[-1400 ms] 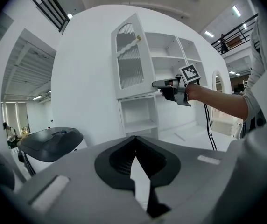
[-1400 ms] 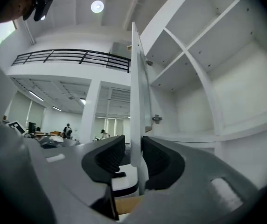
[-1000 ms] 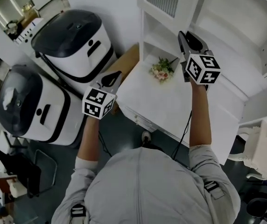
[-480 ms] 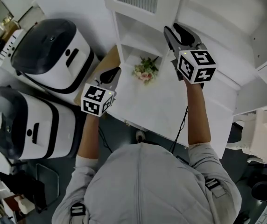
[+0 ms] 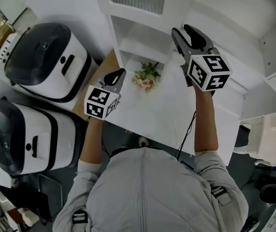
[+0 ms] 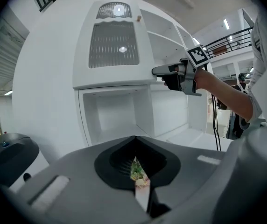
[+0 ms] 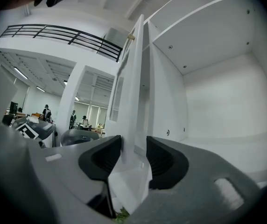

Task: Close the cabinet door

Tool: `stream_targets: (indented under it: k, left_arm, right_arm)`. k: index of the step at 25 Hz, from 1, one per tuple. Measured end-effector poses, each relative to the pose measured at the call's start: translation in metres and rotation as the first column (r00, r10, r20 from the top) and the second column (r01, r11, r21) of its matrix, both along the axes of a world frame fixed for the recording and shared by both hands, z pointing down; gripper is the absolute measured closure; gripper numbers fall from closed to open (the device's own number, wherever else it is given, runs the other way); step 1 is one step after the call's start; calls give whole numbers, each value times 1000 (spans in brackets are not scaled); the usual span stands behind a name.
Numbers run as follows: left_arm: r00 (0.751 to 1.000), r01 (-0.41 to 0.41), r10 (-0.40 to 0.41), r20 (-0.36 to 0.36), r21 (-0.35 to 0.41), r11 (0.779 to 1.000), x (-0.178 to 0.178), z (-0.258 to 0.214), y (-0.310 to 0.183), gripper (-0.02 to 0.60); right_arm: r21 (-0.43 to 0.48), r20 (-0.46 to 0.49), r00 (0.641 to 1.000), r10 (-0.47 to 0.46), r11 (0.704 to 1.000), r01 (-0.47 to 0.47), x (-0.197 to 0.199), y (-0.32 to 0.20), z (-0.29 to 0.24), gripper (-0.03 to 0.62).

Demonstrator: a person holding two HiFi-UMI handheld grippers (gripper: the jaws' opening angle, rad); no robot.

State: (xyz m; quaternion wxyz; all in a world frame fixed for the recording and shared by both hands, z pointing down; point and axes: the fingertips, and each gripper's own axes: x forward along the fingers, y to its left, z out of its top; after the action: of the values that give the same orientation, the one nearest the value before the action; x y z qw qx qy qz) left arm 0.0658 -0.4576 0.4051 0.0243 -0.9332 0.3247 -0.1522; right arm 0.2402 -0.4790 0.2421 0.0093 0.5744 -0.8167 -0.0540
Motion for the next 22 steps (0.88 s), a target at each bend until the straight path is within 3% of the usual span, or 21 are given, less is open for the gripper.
stream_targets:
  k: [13,22]
  left_arm:
    - [999,-50,50,-20,-31,998,-25,5,-31,563]
    - [996,-78,77,-44,-23,997,-30,2,-39,563]
  right_arm:
    - [-20,75,988,134,991,-132,25,-15,-1,419]
    - [-20,42,977,208,978,-208,33,-18,-1,418]
